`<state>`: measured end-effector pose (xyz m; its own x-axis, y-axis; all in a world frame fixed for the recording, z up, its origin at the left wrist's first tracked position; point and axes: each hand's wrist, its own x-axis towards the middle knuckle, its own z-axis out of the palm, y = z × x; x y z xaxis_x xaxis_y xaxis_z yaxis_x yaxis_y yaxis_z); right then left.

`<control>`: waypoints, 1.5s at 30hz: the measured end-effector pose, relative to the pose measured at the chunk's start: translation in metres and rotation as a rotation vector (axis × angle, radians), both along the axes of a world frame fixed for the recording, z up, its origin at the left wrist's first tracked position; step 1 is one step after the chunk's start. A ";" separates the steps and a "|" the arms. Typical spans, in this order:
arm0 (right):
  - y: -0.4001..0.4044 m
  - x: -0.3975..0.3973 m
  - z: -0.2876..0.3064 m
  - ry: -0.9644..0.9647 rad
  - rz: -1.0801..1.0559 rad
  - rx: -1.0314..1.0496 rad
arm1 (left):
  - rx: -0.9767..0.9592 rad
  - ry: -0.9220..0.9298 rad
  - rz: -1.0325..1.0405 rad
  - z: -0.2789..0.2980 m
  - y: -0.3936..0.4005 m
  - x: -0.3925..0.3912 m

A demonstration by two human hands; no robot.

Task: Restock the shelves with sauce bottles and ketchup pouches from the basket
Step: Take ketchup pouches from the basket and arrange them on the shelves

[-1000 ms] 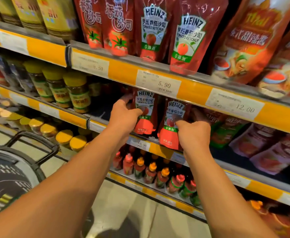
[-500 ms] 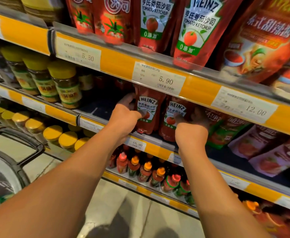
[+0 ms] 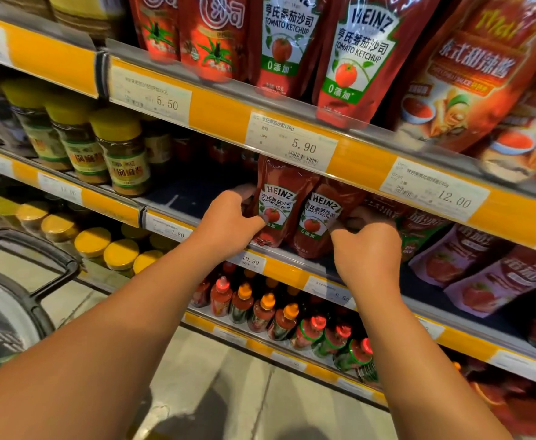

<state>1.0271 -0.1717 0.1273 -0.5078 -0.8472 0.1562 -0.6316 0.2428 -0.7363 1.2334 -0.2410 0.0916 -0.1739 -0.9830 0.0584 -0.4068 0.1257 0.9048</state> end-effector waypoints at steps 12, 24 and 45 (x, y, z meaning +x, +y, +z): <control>-0.006 0.014 -0.025 -0.260 -0.073 0.139 | -0.002 0.017 0.082 -0.011 -0.007 -0.006; -0.003 0.023 -0.020 -0.185 -0.065 -0.065 | -0.010 0.039 0.082 -0.008 -0.007 -0.013; 0.079 0.190 0.015 -0.133 0.617 0.109 | 0.150 0.099 0.284 0.012 0.149 0.284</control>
<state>1.2175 -0.0929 0.1423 0.0689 -0.9974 0.0221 -0.5841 -0.0582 -0.8096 1.5172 -0.0918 0.1037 0.1071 -0.9904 -0.0879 -0.3161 -0.1177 0.9414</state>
